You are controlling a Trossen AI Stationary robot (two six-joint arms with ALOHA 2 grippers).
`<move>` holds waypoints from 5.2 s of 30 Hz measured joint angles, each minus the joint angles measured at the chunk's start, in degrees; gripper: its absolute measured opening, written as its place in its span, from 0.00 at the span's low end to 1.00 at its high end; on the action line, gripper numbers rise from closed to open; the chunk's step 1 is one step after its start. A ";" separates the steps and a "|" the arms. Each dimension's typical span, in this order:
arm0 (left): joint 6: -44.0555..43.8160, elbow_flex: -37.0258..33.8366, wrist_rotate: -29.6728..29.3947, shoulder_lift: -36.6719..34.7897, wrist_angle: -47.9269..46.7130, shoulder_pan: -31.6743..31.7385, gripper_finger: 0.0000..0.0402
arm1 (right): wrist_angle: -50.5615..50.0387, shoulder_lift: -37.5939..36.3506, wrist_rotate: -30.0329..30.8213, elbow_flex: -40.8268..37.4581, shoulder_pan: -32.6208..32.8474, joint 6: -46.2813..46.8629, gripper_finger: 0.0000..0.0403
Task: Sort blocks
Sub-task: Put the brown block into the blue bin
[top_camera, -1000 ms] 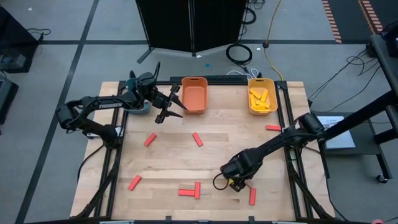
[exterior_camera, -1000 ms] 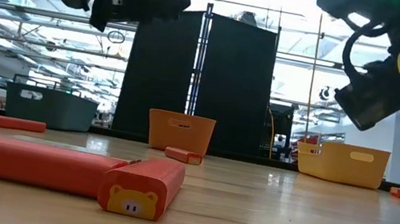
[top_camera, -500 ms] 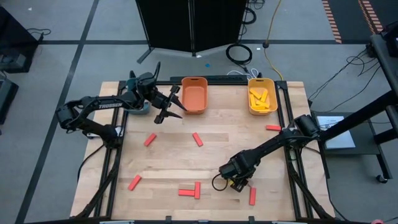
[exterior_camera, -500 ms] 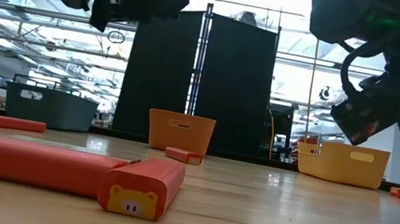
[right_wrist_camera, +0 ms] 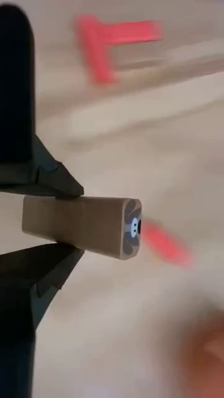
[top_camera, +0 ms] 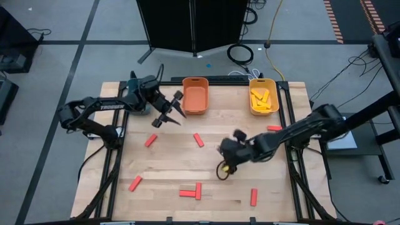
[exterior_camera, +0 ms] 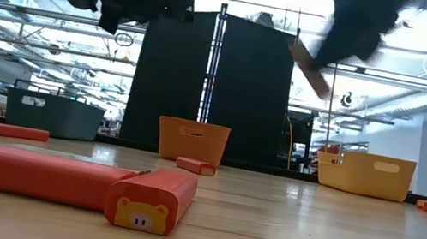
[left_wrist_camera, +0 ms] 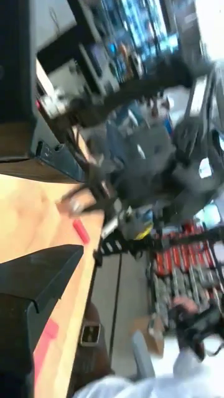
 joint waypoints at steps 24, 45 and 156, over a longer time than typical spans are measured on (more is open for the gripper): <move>-9.36 -0.56 -10.04 6.86 15.78 -11.79 0.42 | 29.27 -3.33 1.94 0.04 -7.05 -37.64 0.22; -6.84 -0.70 -35.77 6.62 15.59 -19.40 0.42 | 29.81 -3.33 3.12 0.02 -8.75 -41.46 0.22; 5.81 -0.63 -57.59 3.23 10.42 -18.92 0.22 | 24.71 -7.54 8.77 0.02 -13.80 -46.71 0.44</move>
